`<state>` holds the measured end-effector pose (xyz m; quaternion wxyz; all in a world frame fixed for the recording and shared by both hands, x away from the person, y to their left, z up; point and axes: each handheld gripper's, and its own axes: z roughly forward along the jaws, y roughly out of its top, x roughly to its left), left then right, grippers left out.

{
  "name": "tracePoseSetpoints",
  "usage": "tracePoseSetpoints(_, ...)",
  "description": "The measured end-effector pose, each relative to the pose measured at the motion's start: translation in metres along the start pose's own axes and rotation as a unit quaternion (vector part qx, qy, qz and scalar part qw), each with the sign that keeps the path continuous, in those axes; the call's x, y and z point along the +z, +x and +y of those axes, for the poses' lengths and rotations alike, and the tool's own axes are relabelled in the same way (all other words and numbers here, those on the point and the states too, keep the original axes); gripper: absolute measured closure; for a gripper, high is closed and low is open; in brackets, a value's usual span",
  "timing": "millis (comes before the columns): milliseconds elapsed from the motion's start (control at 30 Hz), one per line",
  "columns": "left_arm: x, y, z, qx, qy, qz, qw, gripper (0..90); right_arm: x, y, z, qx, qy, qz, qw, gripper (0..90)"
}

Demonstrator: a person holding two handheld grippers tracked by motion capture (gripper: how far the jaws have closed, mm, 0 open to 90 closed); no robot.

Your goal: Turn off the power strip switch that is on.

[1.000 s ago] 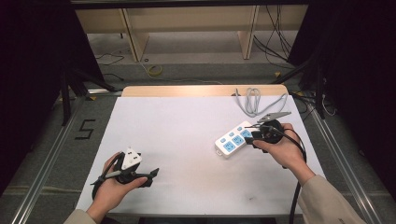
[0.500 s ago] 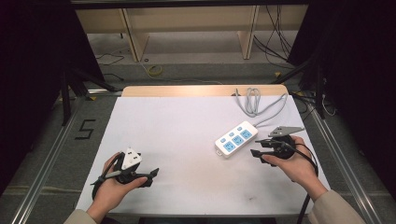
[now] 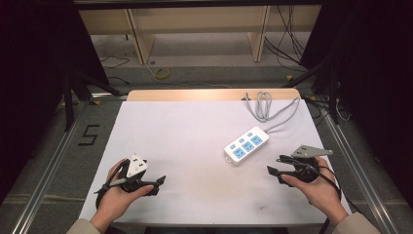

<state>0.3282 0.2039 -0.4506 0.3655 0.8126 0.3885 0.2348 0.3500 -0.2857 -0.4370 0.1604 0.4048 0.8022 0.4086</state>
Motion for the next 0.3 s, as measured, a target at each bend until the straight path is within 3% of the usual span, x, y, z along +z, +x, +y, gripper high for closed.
tracePoseSetpoints(300, 0.0014, -0.0017, 0.0014, 0.002, 0.0, -0.004, 1.0, 14.9, -0.0024, -0.0003, -0.006, 0.003, -0.009, -0.004, 0.9999, 31.7)
